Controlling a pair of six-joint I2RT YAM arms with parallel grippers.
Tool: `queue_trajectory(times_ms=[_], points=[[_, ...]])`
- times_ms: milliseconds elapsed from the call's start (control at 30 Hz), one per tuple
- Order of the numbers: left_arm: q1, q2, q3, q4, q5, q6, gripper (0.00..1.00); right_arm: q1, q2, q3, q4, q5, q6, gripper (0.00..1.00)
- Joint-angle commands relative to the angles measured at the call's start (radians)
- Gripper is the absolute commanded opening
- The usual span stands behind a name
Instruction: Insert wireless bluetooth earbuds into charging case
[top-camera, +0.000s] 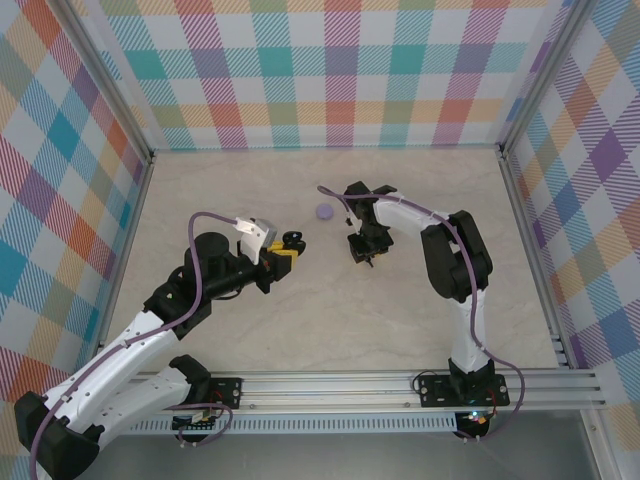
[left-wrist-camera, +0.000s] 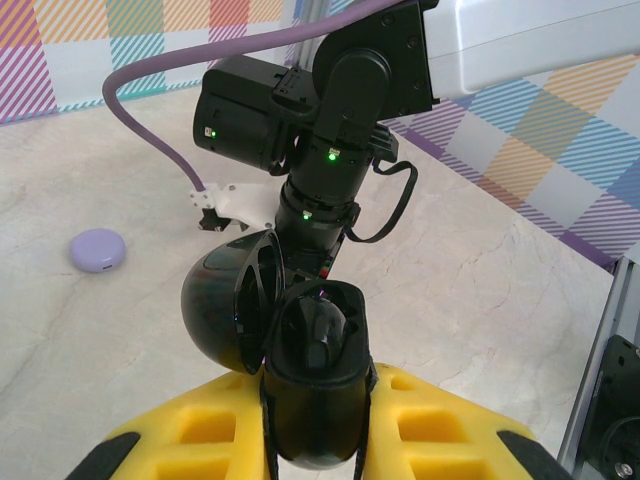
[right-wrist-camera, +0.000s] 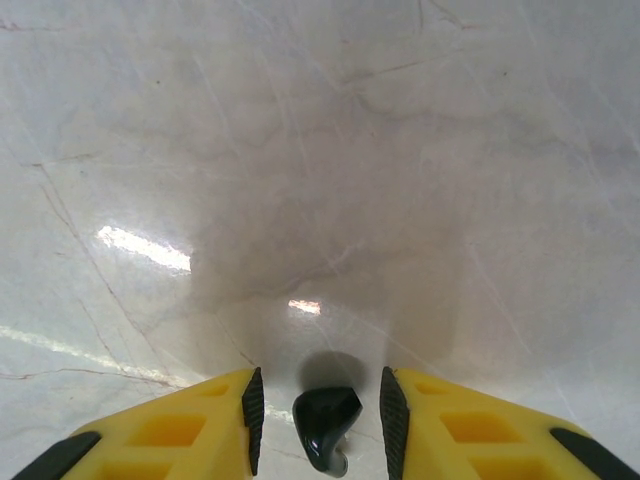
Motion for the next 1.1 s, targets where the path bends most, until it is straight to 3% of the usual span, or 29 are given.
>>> queue_trajectory(times_ms=[0,633,1067], points=[[-0.009,-0.004,0.029,0.001,0.012,-0.006,0.18,0.011,0.012,0.005,-0.029,0.004,-0.02,0.38],[-0.009,-0.004,0.037,-0.005,0.012,-0.006,0.18,0.01,0.058,0.003,-0.037,0.014,-0.006,0.37],[-0.01,-0.008,0.039,-0.01,0.013,-0.004,0.18,0.003,0.06,0.005,-0.026,0.019,0.077,0.25]])
